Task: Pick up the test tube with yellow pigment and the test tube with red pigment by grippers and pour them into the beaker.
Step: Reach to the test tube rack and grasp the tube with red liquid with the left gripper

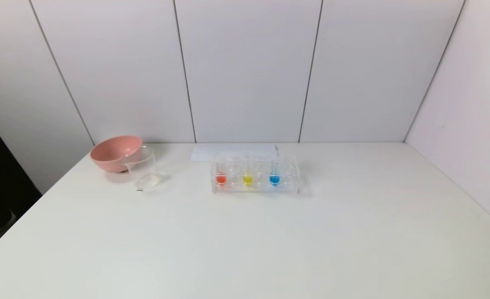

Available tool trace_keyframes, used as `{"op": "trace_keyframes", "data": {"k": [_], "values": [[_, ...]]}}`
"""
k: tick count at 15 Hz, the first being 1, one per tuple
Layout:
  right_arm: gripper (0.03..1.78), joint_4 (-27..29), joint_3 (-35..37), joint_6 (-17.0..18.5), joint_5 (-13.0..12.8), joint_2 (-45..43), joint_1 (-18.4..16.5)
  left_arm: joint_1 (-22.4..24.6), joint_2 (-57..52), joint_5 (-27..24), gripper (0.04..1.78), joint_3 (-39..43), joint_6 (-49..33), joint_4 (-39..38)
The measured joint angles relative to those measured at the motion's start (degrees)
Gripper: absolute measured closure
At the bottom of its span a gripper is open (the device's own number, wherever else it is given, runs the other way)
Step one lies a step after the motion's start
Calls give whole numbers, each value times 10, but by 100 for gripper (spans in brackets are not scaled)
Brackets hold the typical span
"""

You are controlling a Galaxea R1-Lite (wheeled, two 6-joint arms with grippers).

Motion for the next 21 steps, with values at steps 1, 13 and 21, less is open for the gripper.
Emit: {"op": "trace_keyframes", "data": {"k": [1,13,21], "values": [[11,0,0,0,0,0,0,0,0,0,6,0,0,0],[11,0,0,0,0,0,0,0,0,0,6,0,0,0],[11,0,0,0,0,0,0,0,0,0,6,-5,1,-3]]}}
